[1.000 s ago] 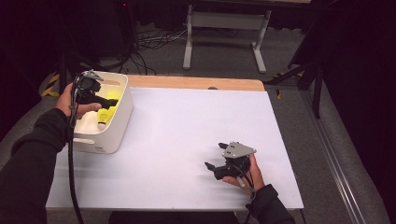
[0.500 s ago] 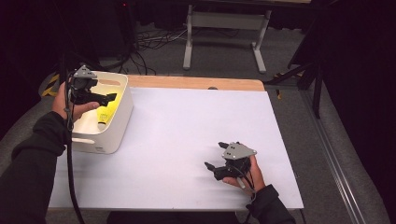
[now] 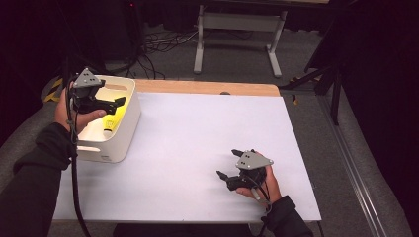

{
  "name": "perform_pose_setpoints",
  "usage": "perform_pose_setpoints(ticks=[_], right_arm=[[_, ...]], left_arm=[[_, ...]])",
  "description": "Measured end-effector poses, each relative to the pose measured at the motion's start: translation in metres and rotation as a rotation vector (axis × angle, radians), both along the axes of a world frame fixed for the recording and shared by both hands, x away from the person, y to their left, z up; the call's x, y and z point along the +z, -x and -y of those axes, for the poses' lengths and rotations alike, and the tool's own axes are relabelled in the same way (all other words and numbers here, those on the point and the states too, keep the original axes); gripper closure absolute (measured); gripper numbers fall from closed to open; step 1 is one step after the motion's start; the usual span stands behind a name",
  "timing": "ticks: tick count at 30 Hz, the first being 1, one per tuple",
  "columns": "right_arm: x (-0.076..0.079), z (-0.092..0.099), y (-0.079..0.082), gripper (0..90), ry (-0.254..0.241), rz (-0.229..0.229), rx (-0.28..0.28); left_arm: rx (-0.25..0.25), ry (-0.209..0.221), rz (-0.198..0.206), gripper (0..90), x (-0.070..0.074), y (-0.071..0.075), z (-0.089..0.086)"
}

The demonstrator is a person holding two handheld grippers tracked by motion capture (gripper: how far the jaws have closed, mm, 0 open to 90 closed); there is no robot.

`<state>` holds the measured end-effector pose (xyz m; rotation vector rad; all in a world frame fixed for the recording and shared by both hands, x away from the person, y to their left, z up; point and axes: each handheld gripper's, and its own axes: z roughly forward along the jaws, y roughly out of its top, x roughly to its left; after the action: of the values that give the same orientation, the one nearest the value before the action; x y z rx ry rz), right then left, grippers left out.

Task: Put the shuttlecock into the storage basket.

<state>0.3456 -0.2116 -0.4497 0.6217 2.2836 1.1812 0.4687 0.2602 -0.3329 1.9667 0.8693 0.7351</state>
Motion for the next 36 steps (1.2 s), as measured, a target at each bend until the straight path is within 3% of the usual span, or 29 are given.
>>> perform_pose_setpoints(ticks=[1,10,13,23,36], right_arm=[[0.000,0.000,0.000,15.1,0.002,0.000,0.002],[0.001,-0.001,0.002,15.1,0.008,0.010,0.002],[0.002,-0.002,0.004,15.1,0.010,0.014,0.007],[0.002,-0.003,0.006,15.0,0.016,0.027,0.009],[0.003,-0.005,0.007,14.8,0.015,0.031,0.014]], left_arm=[[-0.005,0.005,0.016,11.1,0.000,0.002,0.002],[-0.024,-0.004,0.032,11.2,0.001,0.008,0.007],[-0.032,0.017,0.045,11.9,0.002,0.010,0.007],[-0.026,0.027,0.090,10.9,0.004,0.019,0.007],[-0.081,0.039,0.126,9.9,0.006,0.037,0.018]])
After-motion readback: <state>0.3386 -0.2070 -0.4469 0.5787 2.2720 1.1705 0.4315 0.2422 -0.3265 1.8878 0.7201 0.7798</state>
